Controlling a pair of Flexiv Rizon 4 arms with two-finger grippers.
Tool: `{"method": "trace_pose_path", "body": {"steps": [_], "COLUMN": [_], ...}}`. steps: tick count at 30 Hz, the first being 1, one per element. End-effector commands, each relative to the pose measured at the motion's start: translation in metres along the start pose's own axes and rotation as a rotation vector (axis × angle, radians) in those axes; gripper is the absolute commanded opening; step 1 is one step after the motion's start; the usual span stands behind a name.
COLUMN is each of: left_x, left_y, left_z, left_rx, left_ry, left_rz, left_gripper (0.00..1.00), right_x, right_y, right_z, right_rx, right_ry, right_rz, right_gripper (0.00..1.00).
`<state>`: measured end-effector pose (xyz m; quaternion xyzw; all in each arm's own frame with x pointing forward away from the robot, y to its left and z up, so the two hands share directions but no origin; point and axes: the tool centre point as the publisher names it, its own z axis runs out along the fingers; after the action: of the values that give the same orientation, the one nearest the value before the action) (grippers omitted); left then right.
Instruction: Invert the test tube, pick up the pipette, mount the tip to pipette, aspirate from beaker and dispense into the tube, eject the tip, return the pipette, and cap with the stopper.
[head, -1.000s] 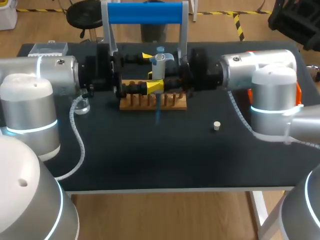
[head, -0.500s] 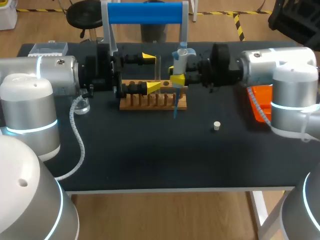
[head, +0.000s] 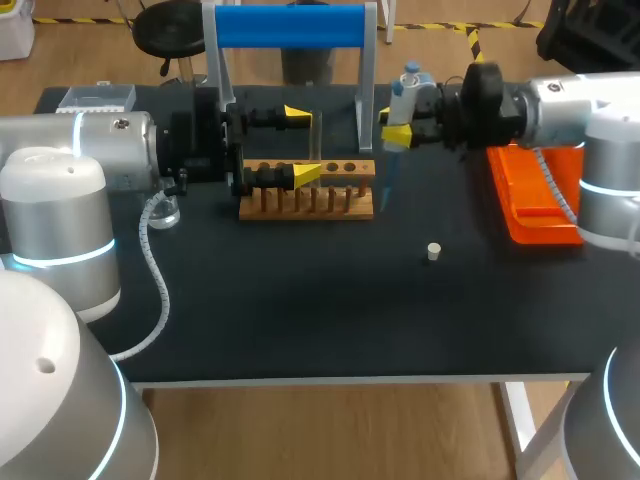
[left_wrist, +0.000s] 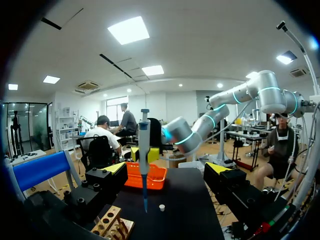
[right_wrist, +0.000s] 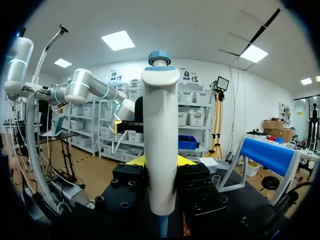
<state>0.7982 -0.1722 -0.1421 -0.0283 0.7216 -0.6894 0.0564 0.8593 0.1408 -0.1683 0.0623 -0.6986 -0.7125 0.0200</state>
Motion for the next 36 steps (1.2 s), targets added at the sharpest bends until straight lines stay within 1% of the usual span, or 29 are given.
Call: {"method": "trace_pose_path", "body": {"steps": [1,19,20,26,27,28,29,32,33,36], "left_x": [0.001,0.001,0.001,0.001,0.001,0.001,0.001,0.001,0.001,0.001], "left_y": [0.000,0.000,0.000,0.000,0.000,0.000,0.000,0.000,0.000,0.000], "left_z": [0.001,0.001,0.001,0.001,0.001,0.001,0.001,0.001,0.001,0.001], "left_rx": [0.002,0.002,0.002,0.002,0.002,0.002,0.002,0.002,0.002,0.002], "left_ry": [-0.006,-0.006,-0.006,-0.006,-0.006,-0.006,-0.006,-0.006,-0.006,-0.006], "left_rz": [0.001,0.001,0.001,0.001,0.001,0.001,0.001,0.001,0.001,0.001], "left_gripper": [1.00,1.00,1.00,1.00,1.00,1.00,1.00,1.00,1.00,1.00], "right_x": [-0.002,-0.002,-0.002,0.001,0.002,0.002,0.002,0.001,-0.001,-0.005], "right_y": [0.000,0.000,0.002,0.009,0.011,0.013,0.015,0.023,0.026,0.034], "right_z": [-0.001,-0.001,-0.003,-0.024,-0.029,-0.034,-0.040,-0.061,-0.069,-0.093], "right_rx": [0.001,0.001,-0.003,-0.007,0.005,-0.018,-0.032,-0.004,-0.016,-0.012], "right_ry": [0.008,0.008,0.018,0.076,0.088,0.110,0.113,0.134,0.142,0.148], "right_rz": [0.000,0.000,0.011,0.035,0.026,0.054,0.070,0.038,0.047,0.031], "right_gripper": [0.00,0.00,0.00,0.00,0.00,0.00,0.00,0.00,0.00,0.00]}}
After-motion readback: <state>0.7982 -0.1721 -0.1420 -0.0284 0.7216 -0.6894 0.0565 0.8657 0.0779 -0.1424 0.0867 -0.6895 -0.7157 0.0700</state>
